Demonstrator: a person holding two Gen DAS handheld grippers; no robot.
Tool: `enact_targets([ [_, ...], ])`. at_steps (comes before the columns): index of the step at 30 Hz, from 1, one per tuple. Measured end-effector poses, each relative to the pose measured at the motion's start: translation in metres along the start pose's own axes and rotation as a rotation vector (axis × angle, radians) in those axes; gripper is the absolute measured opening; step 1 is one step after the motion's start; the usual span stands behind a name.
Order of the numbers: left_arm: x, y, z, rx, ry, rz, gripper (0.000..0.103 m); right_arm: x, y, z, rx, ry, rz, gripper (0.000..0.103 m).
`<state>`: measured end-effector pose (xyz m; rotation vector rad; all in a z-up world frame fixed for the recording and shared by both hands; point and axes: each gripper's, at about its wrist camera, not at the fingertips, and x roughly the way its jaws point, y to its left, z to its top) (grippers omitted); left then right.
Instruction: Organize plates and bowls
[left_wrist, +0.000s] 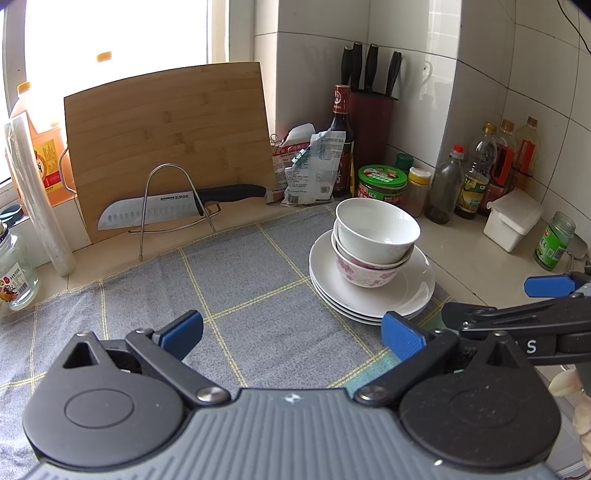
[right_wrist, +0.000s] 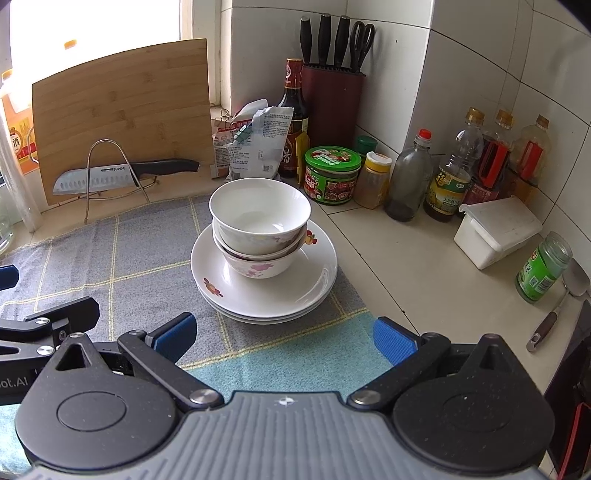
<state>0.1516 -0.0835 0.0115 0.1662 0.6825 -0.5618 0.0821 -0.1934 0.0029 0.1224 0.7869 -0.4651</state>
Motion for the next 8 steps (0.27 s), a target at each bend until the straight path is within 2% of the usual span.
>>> enact_targets([
  [8,-0.0007,-0.002,0.0004,0.004,0.001,-0.002,0.102,-0.0007,-0.0007,0.0007,-0.001,0.0,-0.008,0.103],
])
